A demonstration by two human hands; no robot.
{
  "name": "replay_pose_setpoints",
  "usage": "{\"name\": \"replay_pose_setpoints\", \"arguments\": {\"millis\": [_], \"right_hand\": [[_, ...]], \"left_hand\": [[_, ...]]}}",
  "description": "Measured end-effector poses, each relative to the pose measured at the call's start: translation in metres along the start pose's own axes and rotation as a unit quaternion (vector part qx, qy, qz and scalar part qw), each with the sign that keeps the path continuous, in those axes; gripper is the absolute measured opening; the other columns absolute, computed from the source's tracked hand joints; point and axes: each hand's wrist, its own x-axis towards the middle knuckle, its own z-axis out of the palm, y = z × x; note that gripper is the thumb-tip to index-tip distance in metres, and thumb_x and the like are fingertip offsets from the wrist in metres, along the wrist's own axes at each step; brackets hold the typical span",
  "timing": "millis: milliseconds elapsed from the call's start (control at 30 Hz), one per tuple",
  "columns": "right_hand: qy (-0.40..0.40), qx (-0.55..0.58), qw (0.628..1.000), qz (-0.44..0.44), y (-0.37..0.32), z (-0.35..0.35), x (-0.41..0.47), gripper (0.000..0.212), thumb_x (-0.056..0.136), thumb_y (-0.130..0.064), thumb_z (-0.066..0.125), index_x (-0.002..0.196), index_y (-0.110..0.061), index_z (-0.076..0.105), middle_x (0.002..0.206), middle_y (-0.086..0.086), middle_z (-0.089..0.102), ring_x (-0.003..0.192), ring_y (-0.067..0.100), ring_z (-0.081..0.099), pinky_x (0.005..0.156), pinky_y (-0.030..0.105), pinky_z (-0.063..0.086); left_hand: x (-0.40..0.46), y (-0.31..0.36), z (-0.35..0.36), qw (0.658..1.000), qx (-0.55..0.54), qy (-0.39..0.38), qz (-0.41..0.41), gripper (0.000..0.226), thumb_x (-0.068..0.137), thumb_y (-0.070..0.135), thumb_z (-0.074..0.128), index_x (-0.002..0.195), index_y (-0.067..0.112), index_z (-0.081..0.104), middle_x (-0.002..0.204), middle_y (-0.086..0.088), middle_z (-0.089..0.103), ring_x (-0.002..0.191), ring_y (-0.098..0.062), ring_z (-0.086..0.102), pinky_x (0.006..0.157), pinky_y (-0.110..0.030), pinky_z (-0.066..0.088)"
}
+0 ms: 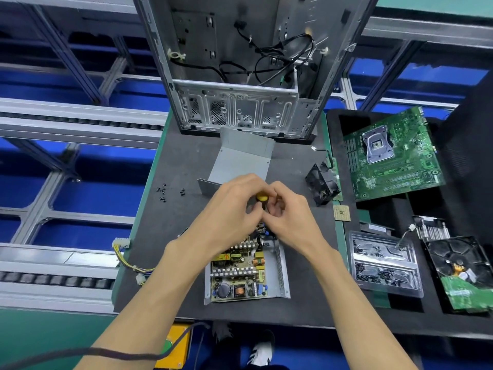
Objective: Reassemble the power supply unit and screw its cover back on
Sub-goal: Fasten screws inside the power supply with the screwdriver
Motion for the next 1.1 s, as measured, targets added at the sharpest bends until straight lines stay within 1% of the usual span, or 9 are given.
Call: {"name": "replay_pose_setpoints", "arguments": {"millis": [133, 267, 400, 533, 600, 767, 900, 1000, 1100], "right_hand": [[0.006, 0.014, 1.000, 0.004, -0.003, 0.002, 0.001, 0.021, 0.081, -0.031, 0.062, 0.099, -0.042, 0.063, 0.081, -0.008, 0.068, 0.071, 0.009, 0.060, 0.069, 0.037, 0.055], [0.018, -0.010, 1.000, 0.001, -0.004, 0.009, 0.004, 0.015, 0.076, -0.042, 0.053, 0.085, -0.031, 0.059, 0.069, -0.008, 0.059, 0.060, 0.012, 0.049, 0.057, 0.036, 0.046], [0.007, 0.005, 1.000, -0.004, -0.005, 0.006, 0.002, 0.024, 0.073, -0.043, 0.054, 0.084, -0.064, 0.058, 0.074, -0.014, 0.063, 0.059, 0.003, 0.051, 0.056, 0.016, 0.044], [0.019, 0.019, 1.000, 0.008, -0.001, 0.004, 0.002, 0.018, 0.079, -0.025, 0.064, 0.086, -0.042, 0.064, 0.069, -0.014, 0.063, 0.058, 0.005, 0.051, 0.056, 0.018, 0.044], [0.024, 0.018, 0.999, 0.010, -0.001, 0.004, 0.002, 0.007, 0.076, -0.036, 0.059, 0.078, -0.033, 0.054, 0.060, -0.011, 0.054, 0.054, 0.007, 0.042, 0.052, 0.021, 0.038], [0.004, 0.040, 0.999, -0.008, -0.002, 0.001, 0.002, 0.019, 0.082, -0.034, 0.063, 0.100, -0.033, 0.067, 0.067, -0.002, 0.056, 0.058, 0.010, 0.045, 0.056, 0.030, 0.044], [0.027, 0.040, 0.999, 0.006, 0.002, 0.002, 0.003, 0.011, 0.079, -0.025, 0.062, 0.078, -0.032, 0.053, 0.056, -0.016, 0.049, 0.051, 0.003, 0.037, 0.050, 0.013, 0.032], [0.013, 0.045, 0.999, 0.012, 0.000, 0.000, 0.004, 0.013, 0.081, -0.026, 0.066, 0.082, -0.033, 0.055, 0.059, -0.012, 0.050, 0.054, 0.004, 0.038, 0.052, 0.019, 0.035], [-0.009, 0.046, 0.999, 0.005, 0.001, -0.003, 0.004, 0.016, 0.082, -0.030, 0.066, 0.093, -0.042, 0.064, 0.064, -0.010, 0.052, 0.057, 0.005, 0.041, 0.055, 0.024, 0.040]], "left_hand": [[-0.002, 0.000, 0.004, 1.000, 0.000, -0.003, 0.003, 0.026, 0.085, 0.009, 0.071, 0.109, 0.019, 0.067, 0.104, 0.008, 0.060, 0.100, -0.013, 0.057, 0.090, -0.030, 0.047], [-0.001, -0.001, 0.008, 0.999, 0.000, 0.041, -0.017, 0.012, 0.088, 0.003, 0.070, 0.096, 0.012, 0.070, 0.097, 0.003, 0.056, 0.091, -0.016, 0.058, 0.084, -0.037, 0.050], [-0.001, 0.000, 0.002, 0.999, -0.011, -0.014, 0.030, 0.038, 0.083, -0.011, 0.060, 0.111, 0.014, 0.070, 0.100, 0.005, 0.065, 0.099, -0.011, 0.059, 0.090, -0.025, 0.048], [0.001, -0.002, 0.003, 0.999, -0.021, 0.021, 0.021, 0.024, 0.085, 0.001, 0.071, 0.106, 0.013, 0.069, 0.105, 0.004, 0.060, 0.104, -0.014, 0.057, 0.093, -0.022, 0.044], [0.003, -0.004, 0.002, 0.998, -0.014, 0.057, -0.006, 0.016, 0.085, 0.011, 0.077, 0.098, 0.015, 0.068, 0.096, 0.008, 0.056, 0.094, -0.006, 0.055, 0.085, -0.021, 0.044], [0.007, -0.007, -0.005, 1.000, -0.015, 0.011, 0.023, 0.026, 0.086, -0.005, 0.065, 0.103, 0.012, 0.073, 0.101, 0.005, 0.069, 0.097, -0.008, 0.063, 0.090, -0.025, 0.050], [0.008, -0.010, -0.005, 1.000, -0.011, 0.029, -0.004, 0.022, 0.085, 0.015, 0.077, 0.105, 0.020, 0.070, 0.102, 0.009, 0.062, 0.096, -0.004, 0.059, 0.087, -0.018, 0.046], [0.011, -0.012, -0.007, 1.000, -0.006, 0.016, -0.019, 0.019, 0.086, 0.013, 0.076, 0.103, 0.021, 0.073, 0.095, 0.009, 0.064, 0.088, -0.005, 0.059, 0.083, -0.024, 0.049], [0.015, -0.011, -0.012, 0.999, 0.009, -0.041, 0.007, 0.027, 0.089, 0.007, 0.069, 0.112, 0.020, 0.074, 0.102, 0.008, 0.066, 0.097, -0.006, 0.060, 0.090, -0.022, 0.047]]}}
